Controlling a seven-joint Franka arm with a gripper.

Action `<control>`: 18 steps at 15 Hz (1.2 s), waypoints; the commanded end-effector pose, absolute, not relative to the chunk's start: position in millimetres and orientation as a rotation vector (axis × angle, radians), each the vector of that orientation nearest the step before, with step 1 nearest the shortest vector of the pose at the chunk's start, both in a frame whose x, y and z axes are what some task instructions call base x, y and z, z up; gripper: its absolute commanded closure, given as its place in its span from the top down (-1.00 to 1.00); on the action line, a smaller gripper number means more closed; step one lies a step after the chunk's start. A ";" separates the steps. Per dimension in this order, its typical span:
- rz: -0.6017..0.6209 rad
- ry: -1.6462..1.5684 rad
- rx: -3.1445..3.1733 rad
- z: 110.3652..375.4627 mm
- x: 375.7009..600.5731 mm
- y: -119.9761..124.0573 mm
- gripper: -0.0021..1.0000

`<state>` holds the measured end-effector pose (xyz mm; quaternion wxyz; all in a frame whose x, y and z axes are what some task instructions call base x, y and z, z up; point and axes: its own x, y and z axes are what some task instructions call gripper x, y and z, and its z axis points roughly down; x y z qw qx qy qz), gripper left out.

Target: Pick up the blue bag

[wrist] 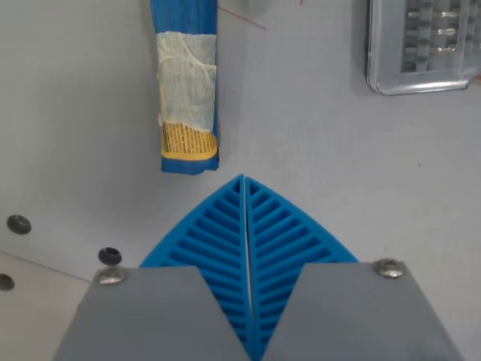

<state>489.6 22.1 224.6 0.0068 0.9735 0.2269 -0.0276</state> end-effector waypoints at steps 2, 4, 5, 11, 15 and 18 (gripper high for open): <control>0.002 0.730 3.017 238.0 478.3 22.6 -1.00; 0.002 0.730 3.017 241.4 478.1 22.6 -1.00; 0.002 0.730 3.017 243.0 478.0 22.6 -1.00; 0.002 0.730 3.017 253.0 477.4 22.7 -1.00; 0.002 0.730 3.017 259.7 477.1 22.7 -1.00; 0.002 0.730 3.017 264.7 476.9 22.8 -1.00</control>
